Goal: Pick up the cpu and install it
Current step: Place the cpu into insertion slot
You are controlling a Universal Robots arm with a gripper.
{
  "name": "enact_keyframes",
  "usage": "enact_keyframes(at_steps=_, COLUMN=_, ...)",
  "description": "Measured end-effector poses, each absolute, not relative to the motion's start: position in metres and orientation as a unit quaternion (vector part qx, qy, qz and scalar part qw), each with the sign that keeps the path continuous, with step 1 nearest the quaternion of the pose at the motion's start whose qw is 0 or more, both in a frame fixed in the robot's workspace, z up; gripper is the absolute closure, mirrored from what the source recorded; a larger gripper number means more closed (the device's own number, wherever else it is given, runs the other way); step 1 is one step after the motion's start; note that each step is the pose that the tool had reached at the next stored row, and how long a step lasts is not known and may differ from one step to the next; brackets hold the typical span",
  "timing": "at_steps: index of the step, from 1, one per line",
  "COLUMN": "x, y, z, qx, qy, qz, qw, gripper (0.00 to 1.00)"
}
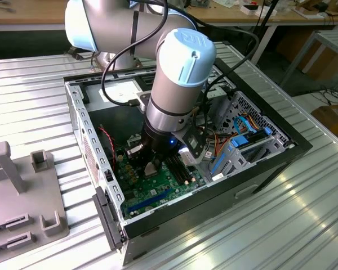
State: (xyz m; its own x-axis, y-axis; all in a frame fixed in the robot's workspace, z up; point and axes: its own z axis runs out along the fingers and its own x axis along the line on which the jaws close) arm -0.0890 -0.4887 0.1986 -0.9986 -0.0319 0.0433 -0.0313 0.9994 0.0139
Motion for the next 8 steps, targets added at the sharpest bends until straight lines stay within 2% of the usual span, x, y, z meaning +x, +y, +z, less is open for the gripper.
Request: enact_keyframes(at_steps=8, x=-0.089, y=-0.4888, z=0.1983, qx=0.011, qy=-1.0, qz=-0.007, qw=0.022, gripper=0.53)
